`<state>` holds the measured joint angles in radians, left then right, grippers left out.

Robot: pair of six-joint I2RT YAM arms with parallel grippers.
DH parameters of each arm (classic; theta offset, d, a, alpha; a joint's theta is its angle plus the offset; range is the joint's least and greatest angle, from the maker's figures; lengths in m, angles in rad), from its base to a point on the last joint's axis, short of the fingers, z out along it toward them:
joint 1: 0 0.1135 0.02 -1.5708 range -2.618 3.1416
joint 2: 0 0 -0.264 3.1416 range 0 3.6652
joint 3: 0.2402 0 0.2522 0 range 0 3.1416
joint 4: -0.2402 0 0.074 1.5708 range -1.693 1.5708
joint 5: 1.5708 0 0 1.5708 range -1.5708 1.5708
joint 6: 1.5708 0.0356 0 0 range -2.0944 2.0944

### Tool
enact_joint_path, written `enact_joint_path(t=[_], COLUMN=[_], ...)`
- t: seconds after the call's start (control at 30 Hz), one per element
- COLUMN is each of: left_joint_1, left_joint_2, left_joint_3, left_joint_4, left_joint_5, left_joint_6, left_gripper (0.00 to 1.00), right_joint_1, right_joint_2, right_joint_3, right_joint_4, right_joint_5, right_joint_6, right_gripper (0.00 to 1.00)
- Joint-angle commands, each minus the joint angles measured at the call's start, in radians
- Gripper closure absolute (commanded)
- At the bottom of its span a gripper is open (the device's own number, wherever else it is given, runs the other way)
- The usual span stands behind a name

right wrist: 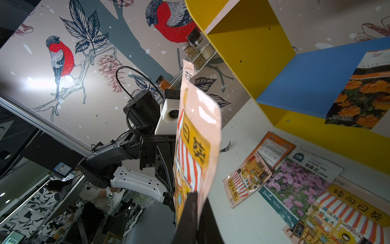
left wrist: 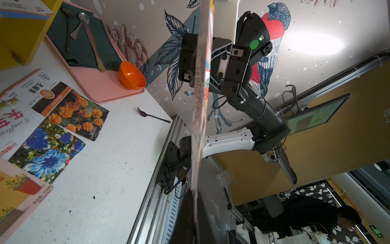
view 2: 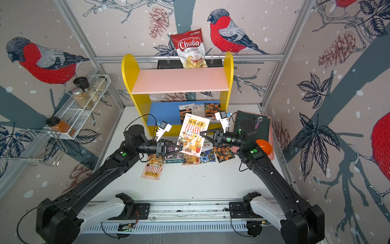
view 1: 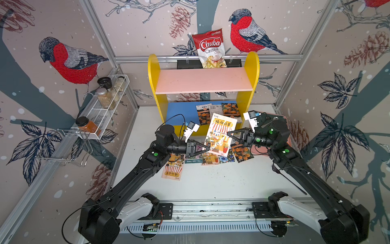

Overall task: Take the seed bag off the shelf
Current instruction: Pick up the seed packet from the shelf.

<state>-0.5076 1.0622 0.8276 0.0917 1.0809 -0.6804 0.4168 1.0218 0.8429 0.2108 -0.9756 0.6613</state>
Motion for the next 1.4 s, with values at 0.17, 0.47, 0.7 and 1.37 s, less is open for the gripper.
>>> enact_joint_path(t=[0.17,0.47,0.7,1.37], left_joint_1=[-0.002,0.001,0.019,0.166], left_joint_2=[0.008,0.028,-0.001,-0.171], left_joint_3=[0.055,0.089,0.148,0.241], left_joint_4=[-0.055,-0.084,-0.237,-0.509], left_joint_5=[-0.038,-0.044,-0.066,-0.240], left_joint_6=[0.061,0.087,0.172,0.408], left_gripper=[0.70,0.15,0.02,0.04], right_joint_1=[0.001,0.000,-0.009,0.318], right_joint_2=[-0.016,-0.032,-0.061,-0.113], right_joint_3=[-0.002,0.009,0.007,-0.174], right_joint_4=[0.037,0.006,-0.062,-0.150], right_joint_5=[-0.008,0.006,0.021,0.393], right_joint_6=[0.023,0.013,-0.014,0.024], right_gripper=[1.00,1.00,1.00,1.00])
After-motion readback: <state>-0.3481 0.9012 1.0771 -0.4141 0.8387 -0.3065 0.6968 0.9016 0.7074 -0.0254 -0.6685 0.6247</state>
